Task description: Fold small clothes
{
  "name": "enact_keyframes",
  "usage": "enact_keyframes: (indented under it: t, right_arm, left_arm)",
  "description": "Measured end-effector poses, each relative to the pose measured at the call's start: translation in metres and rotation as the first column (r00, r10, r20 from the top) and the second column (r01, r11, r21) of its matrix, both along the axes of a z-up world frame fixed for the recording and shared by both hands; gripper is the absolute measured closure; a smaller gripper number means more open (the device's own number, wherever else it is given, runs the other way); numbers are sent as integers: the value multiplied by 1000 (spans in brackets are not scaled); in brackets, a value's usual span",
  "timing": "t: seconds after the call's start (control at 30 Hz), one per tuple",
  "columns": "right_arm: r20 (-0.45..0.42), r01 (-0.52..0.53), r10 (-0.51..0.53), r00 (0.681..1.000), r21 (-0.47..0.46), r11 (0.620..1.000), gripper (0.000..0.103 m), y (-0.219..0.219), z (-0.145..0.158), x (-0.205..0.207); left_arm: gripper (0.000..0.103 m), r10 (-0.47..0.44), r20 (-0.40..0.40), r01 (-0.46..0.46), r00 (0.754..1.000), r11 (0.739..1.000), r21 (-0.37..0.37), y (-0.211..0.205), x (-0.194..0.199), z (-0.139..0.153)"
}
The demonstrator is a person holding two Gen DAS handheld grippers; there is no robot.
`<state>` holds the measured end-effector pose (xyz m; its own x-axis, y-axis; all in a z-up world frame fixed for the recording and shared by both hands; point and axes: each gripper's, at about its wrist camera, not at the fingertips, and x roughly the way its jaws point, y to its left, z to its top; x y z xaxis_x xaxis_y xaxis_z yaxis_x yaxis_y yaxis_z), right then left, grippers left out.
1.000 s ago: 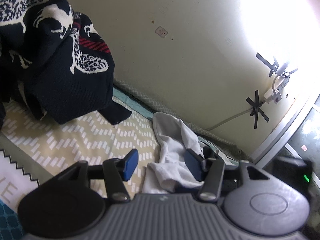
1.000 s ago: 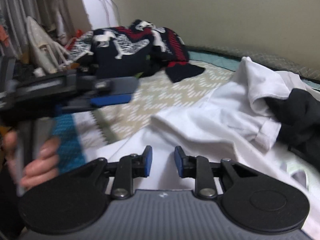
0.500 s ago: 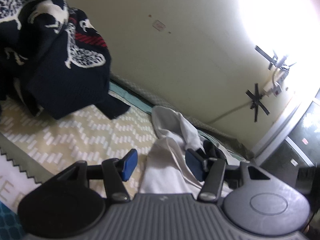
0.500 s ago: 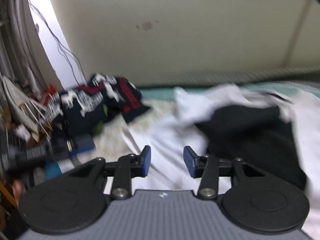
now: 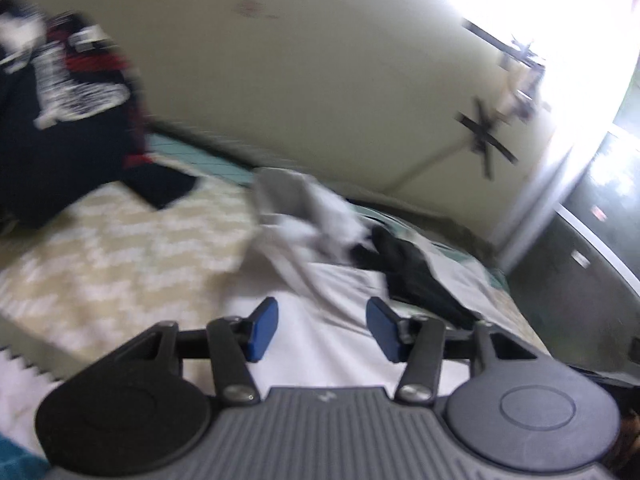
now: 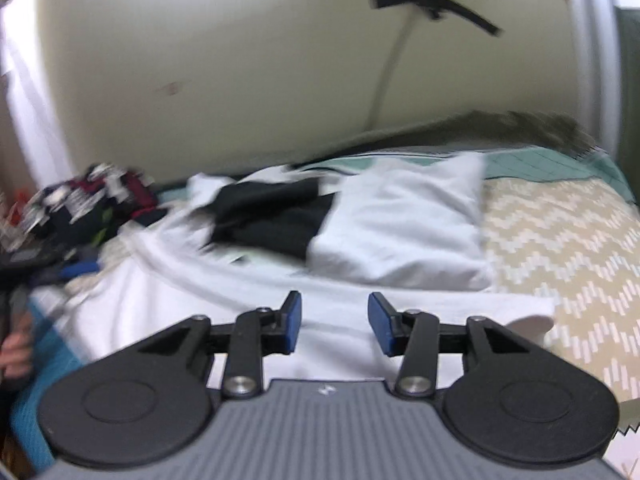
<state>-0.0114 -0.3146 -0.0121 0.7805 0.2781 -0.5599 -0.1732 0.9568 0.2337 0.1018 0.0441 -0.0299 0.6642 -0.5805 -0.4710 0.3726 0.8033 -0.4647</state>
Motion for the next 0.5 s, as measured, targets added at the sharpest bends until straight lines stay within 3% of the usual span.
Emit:
enact_keyframes:
  t: [0.1,0.2,0.23,0.33,0.43,0.5]
  right_arm:
    - [-24,-100,101,995,29,995,64,7,-4,-5]
    - [-73,-88,88,993,-4,996,65,20,-16,16]
    - [-60,-74,74,995,-10,997,71,20,-17,22]
    - [-63,-11,10,998,-12,1000,73,12,-13,42]
    - [-69,-96,100,993,56,994,65,0,6,43]
    - [-44,-179,183,982,84,980,69,-8,27,42]
  left_arm:
    - [60,-58,-14,59,998,995,80,-31,8,4]
    - [62,-61,-62,70,996,984,162,-54,23,-8]
    - [62,-46,-84,61,995,981,184,-57,29,-14]
    - [65,-26,-98,40,995,989,144,-49,29,-15]
    - [61,-42,-76,44,996,999,26,-28,27,3]
    - [61,-33,-27,34,999,999,25,-27,38,26]
